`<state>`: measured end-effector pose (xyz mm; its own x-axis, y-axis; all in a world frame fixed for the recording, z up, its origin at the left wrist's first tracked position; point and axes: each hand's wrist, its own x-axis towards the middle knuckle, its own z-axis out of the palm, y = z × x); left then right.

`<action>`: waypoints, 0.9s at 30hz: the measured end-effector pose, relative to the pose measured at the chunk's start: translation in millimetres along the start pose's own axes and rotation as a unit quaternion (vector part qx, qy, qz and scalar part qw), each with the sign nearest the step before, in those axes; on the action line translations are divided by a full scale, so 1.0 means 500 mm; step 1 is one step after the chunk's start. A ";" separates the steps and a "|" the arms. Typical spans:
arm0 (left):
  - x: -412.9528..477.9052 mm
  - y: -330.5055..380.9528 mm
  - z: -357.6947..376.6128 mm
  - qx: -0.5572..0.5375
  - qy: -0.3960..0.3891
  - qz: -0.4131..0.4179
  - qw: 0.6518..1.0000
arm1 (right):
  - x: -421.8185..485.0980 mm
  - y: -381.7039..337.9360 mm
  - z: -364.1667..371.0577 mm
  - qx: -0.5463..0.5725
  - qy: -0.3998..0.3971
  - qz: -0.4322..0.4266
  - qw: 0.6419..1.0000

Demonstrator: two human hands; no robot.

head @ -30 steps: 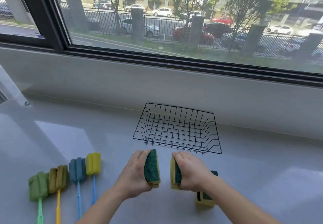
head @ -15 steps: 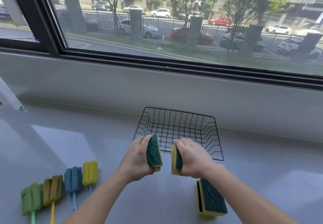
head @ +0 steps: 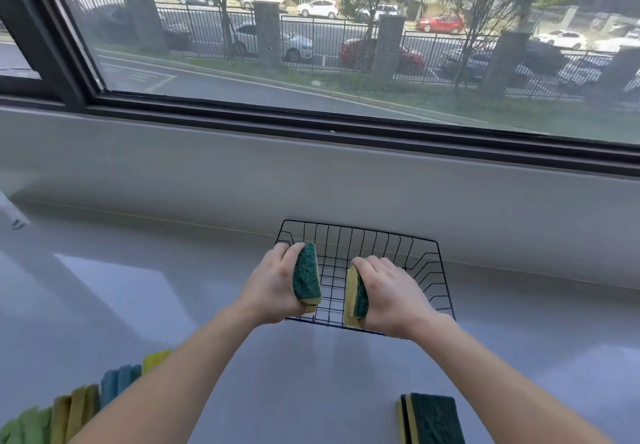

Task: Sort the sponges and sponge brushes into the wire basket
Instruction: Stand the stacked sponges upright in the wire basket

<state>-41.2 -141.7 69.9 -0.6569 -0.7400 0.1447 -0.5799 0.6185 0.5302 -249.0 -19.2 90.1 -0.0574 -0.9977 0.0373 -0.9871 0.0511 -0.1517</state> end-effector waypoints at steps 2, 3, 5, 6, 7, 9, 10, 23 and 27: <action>0.037 -0.012 0.009 0.019 -0.014 0.003 1.000 | 0.027 0.018 0.011 0.002 -0.010 0.004 1.000; 0.053 -0.017 0.013 0.027 -0.023 0.005 0.999 | 0.039 0.024 0.015 -0.001 -0.015 0.003 1.000; 0.086 -0.029 0.024 0.049 -0.033 0.014 0.998 | 0.065 0.035 0.024 -0.006 -0.028 0.004 1.000; 0.104 -0.037 0.033 0.067 -0.033 0.021 0.997 | 0.079 0.042 0.031 -0.006 -0.033 0.004 0.999; 0.122 -0.045 0.041 0.088 -0.035 0.030 0.995 | 0.093 0.050 0.037 -0.007 -0.039 0.003 0.999; 0.151 -0.061 0.058 0.129 -0.048 0.050 0.989 | 0.117 0.067 0.050 -0.012 -0.049 0.005 0.999; 0.162 -0.070 0.067 0.147 -0.055 0.061 0.986 | 0.127 0.075 0.056 -0.012 -0.054 0.004 0.998; 0.231 -0.130 0.133 0.202 -0.097 0.099 0.970 | 0.218 0.107 0.129 0.025 -0.063 0.022 0.997; 0.246 -0.147 0.129 0.207 -0.116 0.118 0.964 | 0.238 0.102 0.141 0.028 -0.064 0.004 0.998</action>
<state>-110.6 -261.2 -4.8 -0.8566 -0.5160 0.0040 -0.5118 0.8506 0.1201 -295.6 -138.5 17.4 -0.0426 -0.9949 -0.0910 -0.9764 0.0607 -0.2070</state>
